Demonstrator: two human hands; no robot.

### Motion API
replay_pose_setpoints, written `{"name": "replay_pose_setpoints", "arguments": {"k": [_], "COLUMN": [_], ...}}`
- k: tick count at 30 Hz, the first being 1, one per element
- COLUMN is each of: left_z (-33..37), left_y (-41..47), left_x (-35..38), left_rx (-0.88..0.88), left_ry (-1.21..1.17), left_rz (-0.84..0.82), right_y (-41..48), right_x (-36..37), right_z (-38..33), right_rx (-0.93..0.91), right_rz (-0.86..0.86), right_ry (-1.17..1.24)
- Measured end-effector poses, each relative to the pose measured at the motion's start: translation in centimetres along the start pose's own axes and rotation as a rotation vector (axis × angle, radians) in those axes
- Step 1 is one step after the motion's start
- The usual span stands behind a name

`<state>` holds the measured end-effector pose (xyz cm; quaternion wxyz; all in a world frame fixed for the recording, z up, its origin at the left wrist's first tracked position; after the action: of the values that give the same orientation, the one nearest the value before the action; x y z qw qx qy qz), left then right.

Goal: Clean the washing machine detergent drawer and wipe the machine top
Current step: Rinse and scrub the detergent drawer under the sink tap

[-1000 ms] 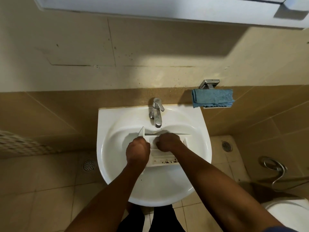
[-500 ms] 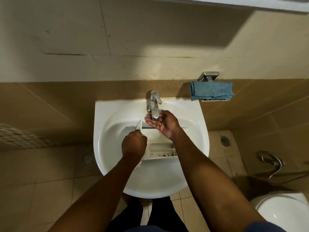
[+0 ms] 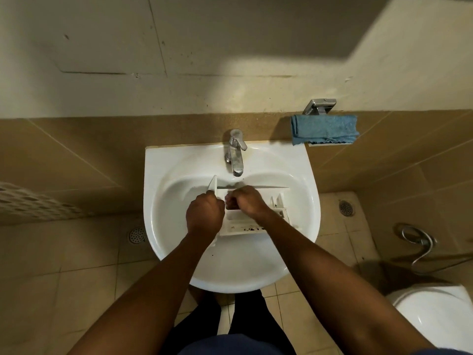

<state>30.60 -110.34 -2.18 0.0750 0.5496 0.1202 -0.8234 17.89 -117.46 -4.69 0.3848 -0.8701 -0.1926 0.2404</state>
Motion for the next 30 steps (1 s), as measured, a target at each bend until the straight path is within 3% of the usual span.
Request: {"name": "replay_pose_setpoints", "arguments": {"k": [5,7,8,9,11,13,16,18,21,28,30], "left_z": [-0.1,-0.1,-0.1,-0.1,-0.2,-0.2,-0.3,-0.5,-0.7,0.6,0.6], "left_y": [0.1,0.1,0.1,0.1,0.1,0.1,0.1,-0.3,-0.9,-2.0,-2.0], "left_x": [0.1,0.1,0.1,0.1,0.2,0.2,0.1,0.0,0.4,-0.2,-0.1], "left_rx": [0.014,0.016,0.016,0.017,0.020,0.029,0.035,0.030,0.029,0.122,0.125], "left_ry": [0.000,0.006,0.009,0.009,0.011,0.011,-0.015,-0.035,-0.072,0.006,0.012], "left_rz": [0.017,0.019,0.020,0.020,0.012,0.012,-0.022,-0.037,-0.061,0.017,0.025], "right_y": [-1.4,-1.3,-1.3,-1.5,-0.6,0.7,0.9,0.8,1.7,1.0,0.4], "right_x": [0.0,-1.5,-2.1,-2.7,-3.1,-1.9,0.9,1.3,0.3,-0.7,-1.3], "right_z": [0.3,-0.8,-1.5,-2.5,-3.3,-3.1,-3.4,-3.5,-2.4,-4.2,-4.5], "right_rx": [-0.217,-0.268,-0.267,-0.250,-0.142,0.014,0.148,0.159,0.204,0.166,0.139], "right_rz": [-0.118,-0.055,-0.022,-0.002,-0.036,-0.140,-0.392,-0.465,-0.440,-0.481,-0.361], "right_ry": [-0.287,-0.496,-0.484,-0.366,0.102,0.486,0.801,0.897,0.984,0.886,0.702]}}
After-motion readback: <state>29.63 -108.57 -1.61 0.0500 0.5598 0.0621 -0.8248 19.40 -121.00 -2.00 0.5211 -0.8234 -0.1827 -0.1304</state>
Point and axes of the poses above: each hand's wrist, its own y-axis towards the middle knuckle, its own x-axis out of the palm, z = x × y, the point moved 9 cm from there along y, towards the middle knuckle, and after that the axes turned 14 degrees about x, right-handed, at the moved point
